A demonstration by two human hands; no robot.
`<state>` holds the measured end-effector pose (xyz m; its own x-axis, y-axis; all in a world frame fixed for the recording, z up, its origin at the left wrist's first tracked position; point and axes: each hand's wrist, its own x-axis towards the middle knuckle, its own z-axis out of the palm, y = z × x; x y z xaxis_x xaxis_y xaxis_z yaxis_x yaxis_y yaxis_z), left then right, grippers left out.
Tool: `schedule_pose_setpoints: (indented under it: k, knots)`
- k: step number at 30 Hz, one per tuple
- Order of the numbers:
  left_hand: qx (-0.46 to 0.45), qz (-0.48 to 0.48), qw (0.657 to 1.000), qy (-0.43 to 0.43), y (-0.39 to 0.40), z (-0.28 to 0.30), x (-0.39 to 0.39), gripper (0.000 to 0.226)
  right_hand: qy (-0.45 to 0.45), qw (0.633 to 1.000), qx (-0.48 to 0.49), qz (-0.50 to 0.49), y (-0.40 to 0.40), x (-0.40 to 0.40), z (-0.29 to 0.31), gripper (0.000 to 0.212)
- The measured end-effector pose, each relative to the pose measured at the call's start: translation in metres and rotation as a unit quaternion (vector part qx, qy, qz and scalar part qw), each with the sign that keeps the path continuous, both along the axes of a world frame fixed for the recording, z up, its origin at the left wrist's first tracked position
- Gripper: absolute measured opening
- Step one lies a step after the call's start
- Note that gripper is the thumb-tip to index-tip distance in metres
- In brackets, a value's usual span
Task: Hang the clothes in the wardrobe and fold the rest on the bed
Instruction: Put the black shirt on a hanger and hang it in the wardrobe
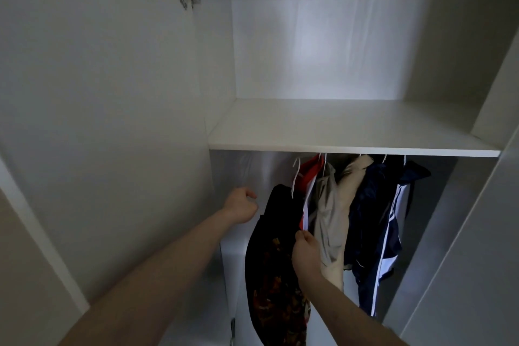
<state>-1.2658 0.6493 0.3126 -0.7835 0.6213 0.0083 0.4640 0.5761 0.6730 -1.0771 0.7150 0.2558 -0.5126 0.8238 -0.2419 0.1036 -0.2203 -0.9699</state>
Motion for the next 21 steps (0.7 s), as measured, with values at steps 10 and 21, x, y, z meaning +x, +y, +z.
schedule_pose_setpoints:
  k: [10,21]
  knots:
    - [-0.057,-0.007,0.998,-0.022,0.031,-0.008,-0.035,0.048,0.019,1.0,-0.019,0.006,0.056,-0.052,0.022,0.026]
    - [-0.096,0.02,0.995,-0.005,0.06,-0.033,-0.071,0.073,0.03,0.999,0.023,-0.029,0.132,-0.104,0.017,0.027]
